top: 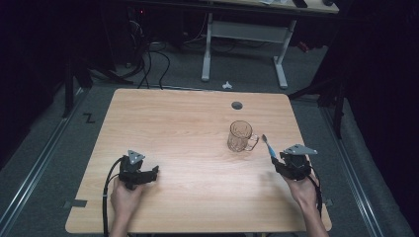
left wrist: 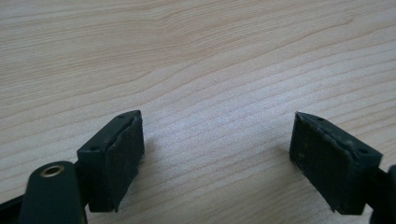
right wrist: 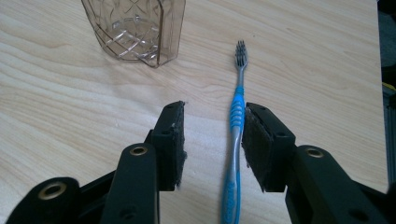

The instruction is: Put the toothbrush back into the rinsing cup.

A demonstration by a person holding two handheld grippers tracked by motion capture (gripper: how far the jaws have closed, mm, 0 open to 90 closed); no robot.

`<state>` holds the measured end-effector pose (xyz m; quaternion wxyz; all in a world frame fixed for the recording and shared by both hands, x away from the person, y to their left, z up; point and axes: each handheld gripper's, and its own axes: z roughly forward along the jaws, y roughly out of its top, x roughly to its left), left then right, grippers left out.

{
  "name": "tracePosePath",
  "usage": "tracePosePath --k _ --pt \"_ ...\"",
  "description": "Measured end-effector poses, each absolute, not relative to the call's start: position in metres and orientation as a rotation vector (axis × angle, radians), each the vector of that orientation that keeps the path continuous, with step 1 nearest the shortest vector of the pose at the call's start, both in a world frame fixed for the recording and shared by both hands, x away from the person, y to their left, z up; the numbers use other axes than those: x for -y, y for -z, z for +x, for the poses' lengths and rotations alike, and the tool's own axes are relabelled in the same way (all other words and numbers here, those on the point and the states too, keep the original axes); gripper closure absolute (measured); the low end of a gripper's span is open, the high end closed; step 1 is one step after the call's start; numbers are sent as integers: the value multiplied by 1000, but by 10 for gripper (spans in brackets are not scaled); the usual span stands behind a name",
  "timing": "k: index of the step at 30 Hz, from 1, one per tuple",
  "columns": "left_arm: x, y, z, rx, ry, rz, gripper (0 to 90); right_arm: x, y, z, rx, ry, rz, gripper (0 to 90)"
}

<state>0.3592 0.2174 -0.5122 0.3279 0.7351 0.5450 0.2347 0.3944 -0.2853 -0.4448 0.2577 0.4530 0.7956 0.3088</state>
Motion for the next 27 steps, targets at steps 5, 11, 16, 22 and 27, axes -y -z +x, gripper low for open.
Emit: tracePosePath --k 5,11,16,22,27 --pt "-217 512 359 -1427 -613 1925 185 284 437 403 -2185 -829 1251 618" --pt "-218 512 359 -1426 -613 1926 185 279 432 415 -2239 -782 1261 633" --pt "-218 512 359 -1426 -613 1926 184 275 425 423 -2252 -758 1251 640" --pt "-218 512 359 -1426 -613 1926 185 272 420 435 -2261 -720 1255 628" --pt "-218 512 359 -1426 -612 1926 184 271 417 448 -2277 -663 1283 652"
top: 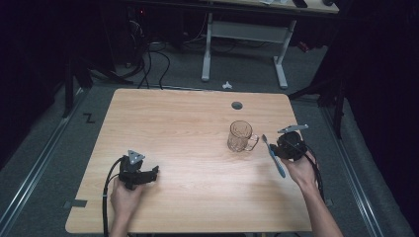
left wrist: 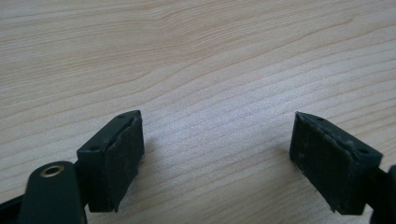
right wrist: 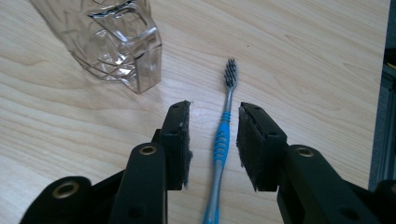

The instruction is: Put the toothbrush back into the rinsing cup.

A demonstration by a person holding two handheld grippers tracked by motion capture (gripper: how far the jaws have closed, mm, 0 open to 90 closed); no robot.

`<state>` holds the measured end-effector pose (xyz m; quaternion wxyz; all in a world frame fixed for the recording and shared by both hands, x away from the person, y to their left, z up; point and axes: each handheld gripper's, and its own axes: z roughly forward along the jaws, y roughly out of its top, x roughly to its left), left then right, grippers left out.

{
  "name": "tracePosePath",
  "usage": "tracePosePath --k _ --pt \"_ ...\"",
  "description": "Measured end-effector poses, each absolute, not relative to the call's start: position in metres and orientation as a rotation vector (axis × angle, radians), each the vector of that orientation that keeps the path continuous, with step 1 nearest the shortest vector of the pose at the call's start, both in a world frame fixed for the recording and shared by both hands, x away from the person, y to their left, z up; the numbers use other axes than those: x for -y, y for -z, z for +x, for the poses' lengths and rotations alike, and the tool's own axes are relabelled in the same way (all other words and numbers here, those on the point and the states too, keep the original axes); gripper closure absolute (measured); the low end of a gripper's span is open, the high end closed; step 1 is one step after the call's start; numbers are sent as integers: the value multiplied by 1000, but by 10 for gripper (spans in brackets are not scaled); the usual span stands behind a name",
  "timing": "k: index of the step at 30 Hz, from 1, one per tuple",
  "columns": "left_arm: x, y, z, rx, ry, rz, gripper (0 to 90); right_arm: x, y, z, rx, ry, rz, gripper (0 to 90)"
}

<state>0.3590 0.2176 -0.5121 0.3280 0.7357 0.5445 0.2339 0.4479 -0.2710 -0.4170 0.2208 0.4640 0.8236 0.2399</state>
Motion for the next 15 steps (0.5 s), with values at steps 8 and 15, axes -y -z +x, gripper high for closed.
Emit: tracePosePath --k 8,15 --pt "-218 512 359 -1425 -612 1926 184 269 421 464 -2314 -575 1317 683" --pt "-218 512 359 -1425 -612 1927 184 267 426 475 -2347 -518 1340 693"
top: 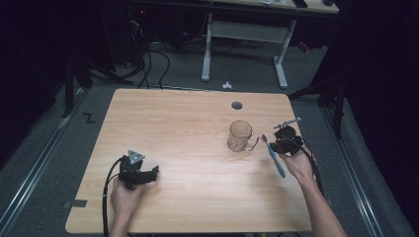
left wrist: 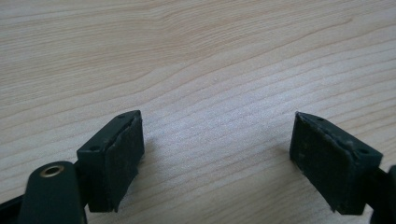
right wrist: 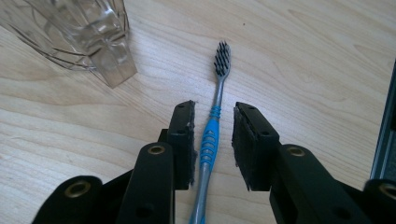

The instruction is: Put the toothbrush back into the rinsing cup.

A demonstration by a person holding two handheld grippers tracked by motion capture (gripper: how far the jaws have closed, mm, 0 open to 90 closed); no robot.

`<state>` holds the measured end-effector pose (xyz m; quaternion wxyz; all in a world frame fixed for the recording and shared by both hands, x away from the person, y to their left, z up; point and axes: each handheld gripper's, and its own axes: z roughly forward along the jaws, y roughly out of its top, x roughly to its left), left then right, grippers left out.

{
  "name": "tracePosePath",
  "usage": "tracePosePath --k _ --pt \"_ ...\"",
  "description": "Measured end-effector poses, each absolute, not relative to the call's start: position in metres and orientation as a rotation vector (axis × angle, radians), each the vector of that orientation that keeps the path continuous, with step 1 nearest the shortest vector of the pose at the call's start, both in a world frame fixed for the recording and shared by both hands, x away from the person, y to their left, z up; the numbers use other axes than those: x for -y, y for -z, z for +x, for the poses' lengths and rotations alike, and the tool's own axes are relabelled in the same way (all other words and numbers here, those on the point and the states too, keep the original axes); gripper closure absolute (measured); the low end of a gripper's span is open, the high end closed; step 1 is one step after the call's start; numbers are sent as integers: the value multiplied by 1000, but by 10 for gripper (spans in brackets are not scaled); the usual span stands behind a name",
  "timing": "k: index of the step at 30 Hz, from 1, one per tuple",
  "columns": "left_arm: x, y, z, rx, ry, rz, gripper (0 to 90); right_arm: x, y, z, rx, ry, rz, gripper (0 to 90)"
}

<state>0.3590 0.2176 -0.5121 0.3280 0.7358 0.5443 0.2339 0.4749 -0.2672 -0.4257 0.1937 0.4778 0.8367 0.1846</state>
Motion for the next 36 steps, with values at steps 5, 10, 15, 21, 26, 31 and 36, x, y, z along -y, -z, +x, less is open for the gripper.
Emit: tracePosePath --k 5,10,15,21,26,31,36 --pt "-218 512 359 -1425 -612 1926 184 266 432 483 -2378 -468 1379 695" --pt "-218 512 359 -1425 -612 1927 184 265 437 492 -2407 -412 1413 695" --pt "-218 512 359 -1427 -614 1925 184 263 442 501 -2419 -364 1444 697" --pt "-218 512 359 -1427 -614 1925 184 263 449 506 -2435 -335 1466 697" --pt "-218 512 359 -1427 -613 1926 184 264 453 509 -2449 -312 1489 699" --pt "-218 512 359 -1427 -612 1926 184 263 457 511 -2468 -290 1501 706" --pt "-218 512 359 -1427 -612 1926 184 264 461 514 -2476 -272 1516 710"
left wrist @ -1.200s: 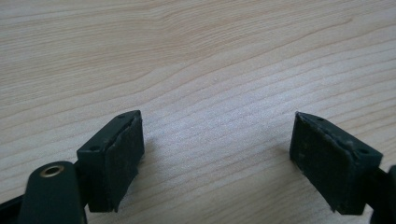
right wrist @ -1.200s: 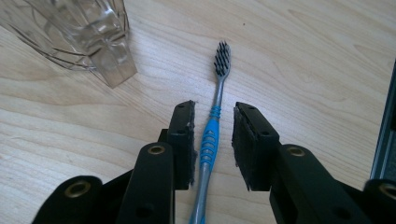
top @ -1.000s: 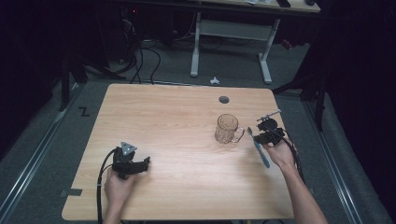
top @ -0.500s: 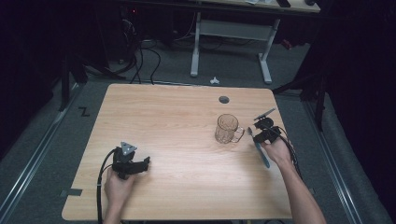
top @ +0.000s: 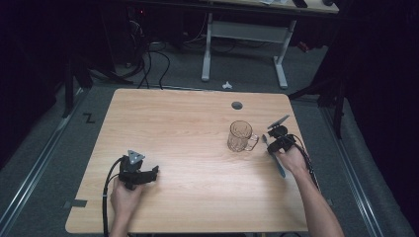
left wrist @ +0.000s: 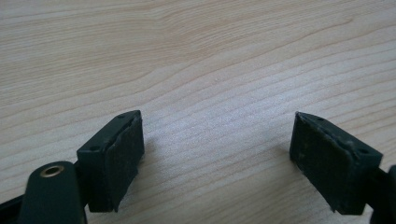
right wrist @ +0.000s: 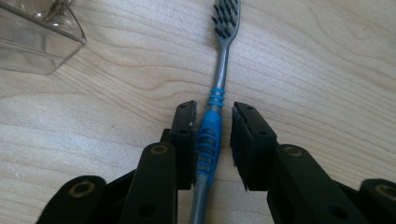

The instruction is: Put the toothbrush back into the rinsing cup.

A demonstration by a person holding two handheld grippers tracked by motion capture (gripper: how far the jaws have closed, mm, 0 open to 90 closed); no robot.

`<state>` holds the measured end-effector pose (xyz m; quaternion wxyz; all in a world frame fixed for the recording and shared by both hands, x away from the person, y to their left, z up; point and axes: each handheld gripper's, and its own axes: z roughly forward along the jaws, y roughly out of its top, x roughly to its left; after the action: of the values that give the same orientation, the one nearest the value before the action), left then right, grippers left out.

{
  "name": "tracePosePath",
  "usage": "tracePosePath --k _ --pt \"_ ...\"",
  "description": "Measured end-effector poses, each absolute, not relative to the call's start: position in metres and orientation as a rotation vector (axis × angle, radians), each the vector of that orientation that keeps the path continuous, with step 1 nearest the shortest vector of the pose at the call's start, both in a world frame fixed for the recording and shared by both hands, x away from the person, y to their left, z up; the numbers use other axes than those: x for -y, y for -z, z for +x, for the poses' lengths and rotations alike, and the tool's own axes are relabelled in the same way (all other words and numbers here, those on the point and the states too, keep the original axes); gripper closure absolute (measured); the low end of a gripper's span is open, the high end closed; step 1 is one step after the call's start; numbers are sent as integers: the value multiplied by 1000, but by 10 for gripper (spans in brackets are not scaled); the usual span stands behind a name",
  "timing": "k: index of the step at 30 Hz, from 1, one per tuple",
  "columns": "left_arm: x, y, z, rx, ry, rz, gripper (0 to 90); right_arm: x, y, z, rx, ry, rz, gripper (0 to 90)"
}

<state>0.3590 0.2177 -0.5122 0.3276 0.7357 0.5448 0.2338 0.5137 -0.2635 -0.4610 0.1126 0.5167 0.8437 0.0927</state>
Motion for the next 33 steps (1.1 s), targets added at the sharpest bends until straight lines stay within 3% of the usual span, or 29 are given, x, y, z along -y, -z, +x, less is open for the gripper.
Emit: tracePosePath --k 11,33 --pt "-218 512 359 -1426 -612 1927 184 268 464 518 -2490 -293 1576 775" --pt "-218 512 359 -1426 -612 1927 183 269 459 515 -2481 -309 1574 786"
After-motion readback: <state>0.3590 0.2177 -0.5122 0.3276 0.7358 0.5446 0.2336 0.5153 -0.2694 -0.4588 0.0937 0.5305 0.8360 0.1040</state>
